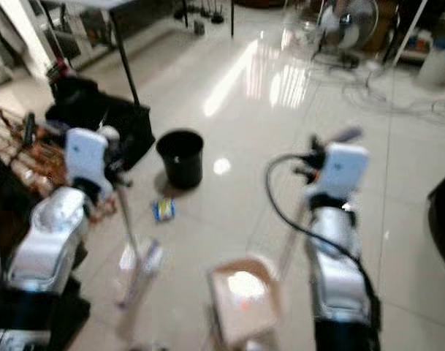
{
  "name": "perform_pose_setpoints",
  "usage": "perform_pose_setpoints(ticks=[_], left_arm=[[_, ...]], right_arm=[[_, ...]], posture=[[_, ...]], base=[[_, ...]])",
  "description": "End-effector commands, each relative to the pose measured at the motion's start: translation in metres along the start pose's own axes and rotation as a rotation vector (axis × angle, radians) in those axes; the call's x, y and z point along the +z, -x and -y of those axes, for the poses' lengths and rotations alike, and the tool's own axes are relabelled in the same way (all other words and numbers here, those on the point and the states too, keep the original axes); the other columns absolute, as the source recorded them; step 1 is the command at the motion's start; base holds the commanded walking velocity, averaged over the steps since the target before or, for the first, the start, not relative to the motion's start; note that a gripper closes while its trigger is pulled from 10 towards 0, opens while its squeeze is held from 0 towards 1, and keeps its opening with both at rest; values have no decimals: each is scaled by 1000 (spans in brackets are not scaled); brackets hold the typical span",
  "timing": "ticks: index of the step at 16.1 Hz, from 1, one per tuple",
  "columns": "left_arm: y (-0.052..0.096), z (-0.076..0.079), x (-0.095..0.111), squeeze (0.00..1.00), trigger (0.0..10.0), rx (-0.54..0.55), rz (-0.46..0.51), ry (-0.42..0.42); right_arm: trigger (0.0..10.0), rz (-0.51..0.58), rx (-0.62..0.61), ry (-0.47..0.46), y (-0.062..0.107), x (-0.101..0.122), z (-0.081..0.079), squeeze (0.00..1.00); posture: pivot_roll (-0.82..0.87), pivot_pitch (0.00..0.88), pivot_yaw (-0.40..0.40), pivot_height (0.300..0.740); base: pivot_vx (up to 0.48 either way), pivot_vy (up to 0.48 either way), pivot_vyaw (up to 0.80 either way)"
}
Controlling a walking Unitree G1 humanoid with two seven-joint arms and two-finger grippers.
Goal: Sweep floor
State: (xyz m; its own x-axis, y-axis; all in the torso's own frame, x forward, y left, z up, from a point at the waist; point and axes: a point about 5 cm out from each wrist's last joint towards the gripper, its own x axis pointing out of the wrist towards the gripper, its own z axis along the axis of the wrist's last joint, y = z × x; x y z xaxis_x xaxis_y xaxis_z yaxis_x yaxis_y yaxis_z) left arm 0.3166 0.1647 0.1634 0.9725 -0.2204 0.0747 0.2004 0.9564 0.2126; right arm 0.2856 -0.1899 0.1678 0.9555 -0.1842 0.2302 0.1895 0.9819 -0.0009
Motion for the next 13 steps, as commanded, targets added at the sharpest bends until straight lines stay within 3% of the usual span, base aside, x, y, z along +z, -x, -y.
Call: perform_pose_setpoints(ticks=[1,7,8,13], left_arm=[[0,-11,9,0,10000,36,41,-38],[0,-12,10,0,10000,37,41,-42],[0,-12,10,0,10000,38,42,-43],[0,-12,8,0,10000,28,37,-47]], right_arm=[[10000,33,20,15,-1,8,-9,0],[10000,18,34,7,-1,7,-12,0],[10000,31,24,-30,-1,9,-11,0],[10000,28,16,-22,-1,8,-11,0]], posture=[[-48,68,14,740],[-47,67,15,740],[-47,67,14,740],[-43,66,23,740]], base=[[349,0,0],[350,0,746],[352,0,0],[351,0,0]])
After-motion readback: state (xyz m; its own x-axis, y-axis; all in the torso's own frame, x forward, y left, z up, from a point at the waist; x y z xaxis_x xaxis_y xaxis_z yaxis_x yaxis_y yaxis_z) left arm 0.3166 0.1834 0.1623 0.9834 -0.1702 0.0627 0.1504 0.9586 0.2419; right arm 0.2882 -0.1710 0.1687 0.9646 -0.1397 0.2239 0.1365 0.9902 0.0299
